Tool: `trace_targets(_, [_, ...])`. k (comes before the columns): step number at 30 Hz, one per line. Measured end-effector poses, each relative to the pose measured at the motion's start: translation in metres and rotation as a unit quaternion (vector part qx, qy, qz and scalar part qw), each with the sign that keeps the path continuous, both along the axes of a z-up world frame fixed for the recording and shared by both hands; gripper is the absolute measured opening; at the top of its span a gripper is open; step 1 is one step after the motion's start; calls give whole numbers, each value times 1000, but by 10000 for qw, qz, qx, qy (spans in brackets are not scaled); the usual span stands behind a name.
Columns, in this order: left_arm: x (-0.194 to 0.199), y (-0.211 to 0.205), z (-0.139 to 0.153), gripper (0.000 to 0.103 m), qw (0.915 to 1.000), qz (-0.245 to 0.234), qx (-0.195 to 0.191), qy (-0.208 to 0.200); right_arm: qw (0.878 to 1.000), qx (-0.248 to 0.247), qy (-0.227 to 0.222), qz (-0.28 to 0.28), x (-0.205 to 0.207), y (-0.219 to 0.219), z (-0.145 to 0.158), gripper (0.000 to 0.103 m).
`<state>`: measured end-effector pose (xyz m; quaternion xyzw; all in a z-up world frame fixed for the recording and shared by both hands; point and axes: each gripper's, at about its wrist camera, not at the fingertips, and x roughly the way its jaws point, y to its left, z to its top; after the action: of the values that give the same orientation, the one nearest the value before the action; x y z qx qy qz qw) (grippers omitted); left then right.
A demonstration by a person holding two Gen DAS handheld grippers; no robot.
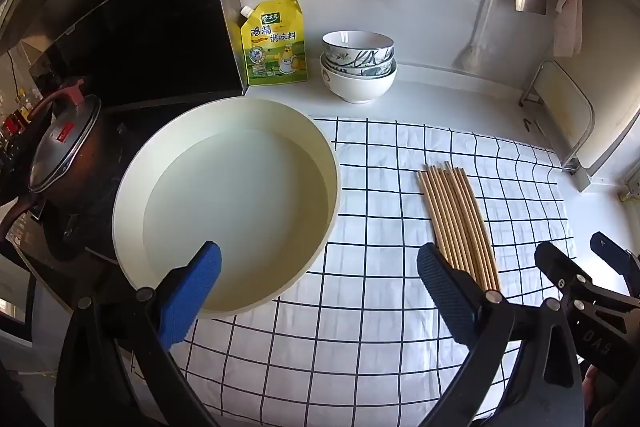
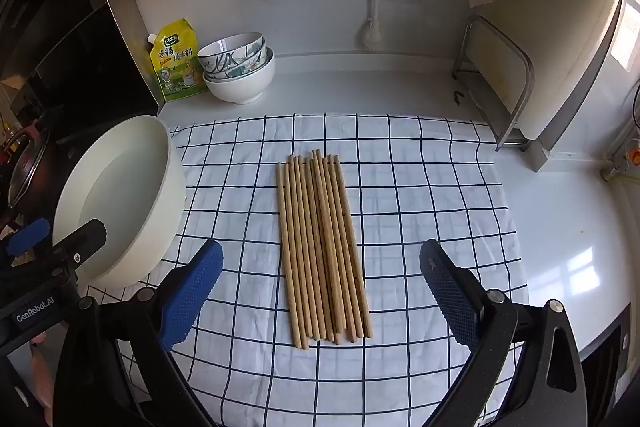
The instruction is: Organize utensils
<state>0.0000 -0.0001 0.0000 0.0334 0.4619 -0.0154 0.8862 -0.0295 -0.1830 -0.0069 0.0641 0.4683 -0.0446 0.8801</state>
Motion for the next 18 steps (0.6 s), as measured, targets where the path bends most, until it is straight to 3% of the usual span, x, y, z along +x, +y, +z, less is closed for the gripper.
trace_targets(18, [-1, 7, 3, 97, 10000, 59, -44, -23, 10000, -13, -22, -5, 0, 1, 5, 94])
